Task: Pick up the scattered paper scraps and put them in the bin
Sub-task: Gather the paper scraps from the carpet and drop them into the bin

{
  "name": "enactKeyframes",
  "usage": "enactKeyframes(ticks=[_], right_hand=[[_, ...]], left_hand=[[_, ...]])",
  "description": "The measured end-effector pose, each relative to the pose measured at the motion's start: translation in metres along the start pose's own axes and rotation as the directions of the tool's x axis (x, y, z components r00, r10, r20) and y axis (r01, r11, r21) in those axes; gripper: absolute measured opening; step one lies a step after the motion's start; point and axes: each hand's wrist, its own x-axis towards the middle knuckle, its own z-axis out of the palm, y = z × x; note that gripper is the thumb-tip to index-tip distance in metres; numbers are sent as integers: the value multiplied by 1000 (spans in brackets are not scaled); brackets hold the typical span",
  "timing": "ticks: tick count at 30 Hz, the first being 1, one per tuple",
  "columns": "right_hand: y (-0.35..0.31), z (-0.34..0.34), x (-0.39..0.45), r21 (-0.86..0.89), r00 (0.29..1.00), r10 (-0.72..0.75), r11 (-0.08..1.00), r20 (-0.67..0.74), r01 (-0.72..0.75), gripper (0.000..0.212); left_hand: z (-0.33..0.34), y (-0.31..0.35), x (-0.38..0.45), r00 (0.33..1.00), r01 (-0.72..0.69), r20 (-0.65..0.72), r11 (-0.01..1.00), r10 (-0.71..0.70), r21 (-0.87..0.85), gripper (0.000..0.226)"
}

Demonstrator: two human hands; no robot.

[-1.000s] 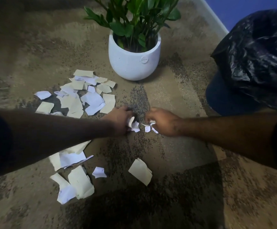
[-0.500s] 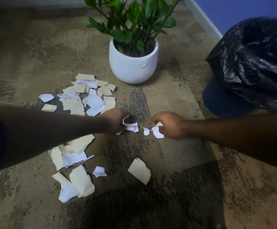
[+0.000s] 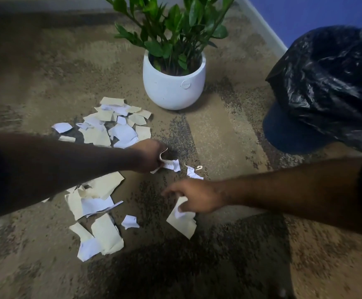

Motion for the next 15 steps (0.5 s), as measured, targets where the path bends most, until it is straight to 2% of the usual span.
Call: enactKeyframes(ticks=[2, 5, 8, 15], right_hand=[[2, 15, -5, -151, 997, 2, 988, 76, 10, 67], [7, 33, -12, -305, 996, 18, 952, 93, 11, 60], [12, 38, -14, -316, 996, 30, 949, 79, -4, 44], [26, 41, -5, -342, 996, 21, 940, 81, 8, 33]], left_hand=[[-1, 0, -1, 1000, -3, -6, 1000, 3, 1, 38], [-1, 0, -3, 1000, -10, -7, 1000, 10, -4, 39], [-3, -1, -4, 1000, -11, 5, 1000, 11, 2, 35], [-6, 3, -3, 1000, -4, -19, 1000, 4, 15, 23]])
